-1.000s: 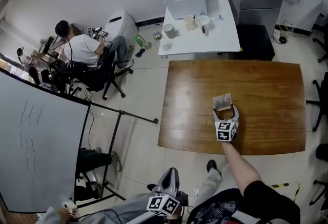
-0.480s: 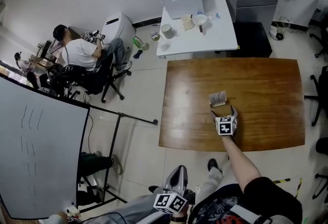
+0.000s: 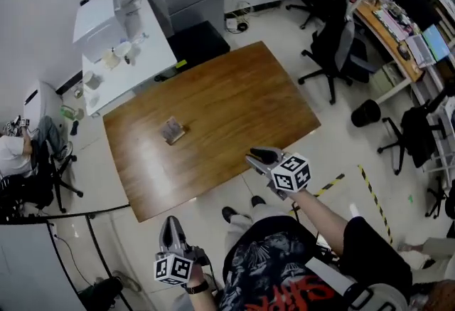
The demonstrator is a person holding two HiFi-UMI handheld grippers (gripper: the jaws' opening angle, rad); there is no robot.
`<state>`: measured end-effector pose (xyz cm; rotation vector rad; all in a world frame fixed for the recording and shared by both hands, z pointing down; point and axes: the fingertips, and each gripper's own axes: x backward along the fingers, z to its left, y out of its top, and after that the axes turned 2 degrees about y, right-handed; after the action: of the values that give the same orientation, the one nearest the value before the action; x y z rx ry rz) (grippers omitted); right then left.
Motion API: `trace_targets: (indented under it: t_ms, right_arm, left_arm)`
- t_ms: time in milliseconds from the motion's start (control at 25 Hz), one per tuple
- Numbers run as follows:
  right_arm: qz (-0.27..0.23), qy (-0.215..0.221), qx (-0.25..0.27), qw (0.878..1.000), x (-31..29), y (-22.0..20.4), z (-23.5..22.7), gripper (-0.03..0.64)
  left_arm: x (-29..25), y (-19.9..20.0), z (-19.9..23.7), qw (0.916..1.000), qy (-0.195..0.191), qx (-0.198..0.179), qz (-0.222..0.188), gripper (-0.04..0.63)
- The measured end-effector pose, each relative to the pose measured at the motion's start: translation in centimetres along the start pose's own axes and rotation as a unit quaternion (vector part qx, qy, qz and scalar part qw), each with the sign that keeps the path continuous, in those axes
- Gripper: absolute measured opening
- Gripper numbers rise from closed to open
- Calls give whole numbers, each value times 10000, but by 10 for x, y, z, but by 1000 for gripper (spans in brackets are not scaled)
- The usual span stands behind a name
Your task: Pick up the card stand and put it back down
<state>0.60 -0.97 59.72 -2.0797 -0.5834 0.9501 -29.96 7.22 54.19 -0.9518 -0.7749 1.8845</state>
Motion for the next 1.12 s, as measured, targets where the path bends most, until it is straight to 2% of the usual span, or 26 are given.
trace_targets:
  t_ms: [80,200,320,400,560,720,880,1120]
  right_arm:
    - [-99,-91,106,9999,61,13,-12,60]
    - [-273,-406,-11,9988,155,12,-28,16]
    - [-264,-410,87,9988,209,8,-35,0]
    - [-185,-343,98,9992,229,-5,-34,0]
    - [-112,-312,76,9994,249,-29,-39,0]
    - [-226,-307,27,9993,254,-30,-43,0]
    - [-419,-326,42,9986,255,-22,-35,0]
    - [-640,-246,116,9976,242,-5,-7,0]
  left_arm:
    - [6,-9,-28,9998,-108,-126,85,3]
    - [11,-31,-74,9978,-363,-303,458,3]
    - [6,-52,-119,9954,-561,-406,668,3]
    - [7,-71,-141,9940,-613,-340,835,3]
    - [10,-102,-178,9929,-592,-183,1019,3]
    - [9,-112,-196,9926,-631,-198,1017,3]
    - [10,-109,-192,9928,-681,-201,969,3]
    - [11,-82,-182,9939,-789,-281,712,3]
